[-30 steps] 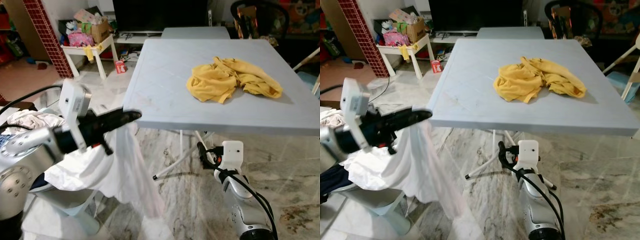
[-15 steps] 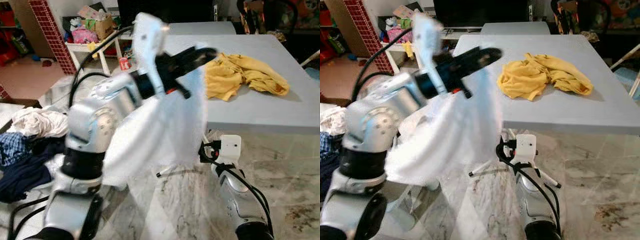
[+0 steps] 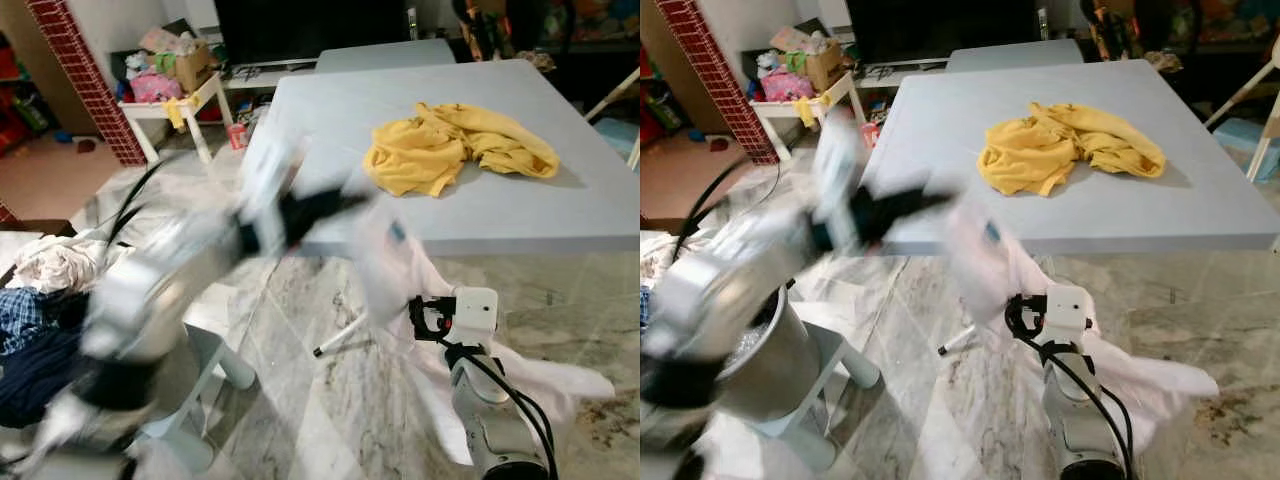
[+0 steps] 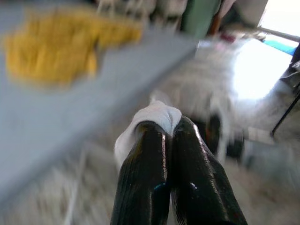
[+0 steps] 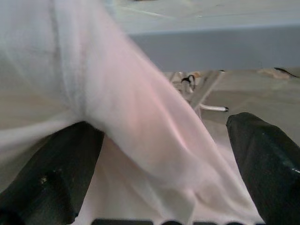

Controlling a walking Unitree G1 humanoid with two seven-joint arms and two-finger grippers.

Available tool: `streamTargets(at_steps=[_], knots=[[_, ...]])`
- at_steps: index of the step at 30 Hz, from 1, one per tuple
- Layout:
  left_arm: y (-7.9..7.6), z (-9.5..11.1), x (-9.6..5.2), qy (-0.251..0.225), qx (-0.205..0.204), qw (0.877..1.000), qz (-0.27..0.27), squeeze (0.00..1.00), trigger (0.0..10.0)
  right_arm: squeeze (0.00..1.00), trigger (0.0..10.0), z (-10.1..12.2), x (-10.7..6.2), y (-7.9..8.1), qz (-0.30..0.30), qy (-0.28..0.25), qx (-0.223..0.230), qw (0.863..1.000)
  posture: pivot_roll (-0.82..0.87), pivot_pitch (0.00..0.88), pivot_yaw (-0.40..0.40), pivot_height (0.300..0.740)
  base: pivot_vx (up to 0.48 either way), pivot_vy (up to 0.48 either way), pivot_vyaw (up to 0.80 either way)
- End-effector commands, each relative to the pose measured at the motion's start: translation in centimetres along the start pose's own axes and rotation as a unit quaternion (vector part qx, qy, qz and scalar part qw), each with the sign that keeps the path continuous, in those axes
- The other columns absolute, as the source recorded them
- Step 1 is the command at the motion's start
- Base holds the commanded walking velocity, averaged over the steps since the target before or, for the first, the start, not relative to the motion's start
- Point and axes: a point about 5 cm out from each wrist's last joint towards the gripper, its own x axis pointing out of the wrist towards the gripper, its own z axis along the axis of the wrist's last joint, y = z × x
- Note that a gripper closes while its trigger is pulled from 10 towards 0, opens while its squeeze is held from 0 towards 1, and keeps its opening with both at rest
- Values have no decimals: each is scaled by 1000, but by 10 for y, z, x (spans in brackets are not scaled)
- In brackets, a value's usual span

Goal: Hang hanger

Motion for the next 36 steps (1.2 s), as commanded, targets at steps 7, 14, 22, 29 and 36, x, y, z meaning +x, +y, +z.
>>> streamTargets(at_steps=[7,14,22,29,36], knots=[[-5,-38,-49,82,34,994,67,0,10000,0,10000,4,8,20,47,-1,-13,999,44,0,45,740,0,0,0],[1,-46,-69,70,33,986,146,0,10000,0,10000,4,9,20,52,0,-19,998,49,7,37,740,0,0,0],[5,-41,-69,65,43,986,150,0,10000,0,10000,0,5,18,47,3,-17,999,39,12,57,740,0,0,0],[6,-75,-51,39,7,965,259,0,10000,0,10000,4,3,10,26,-13,-6,1000,11,3,80,740,0,0,0],[-9,-113,-34,31,-45,936,349,0,10000,0,10000,8,-3,1,7,-23,-8,1000,-31,0,77,740,0,0,0]])
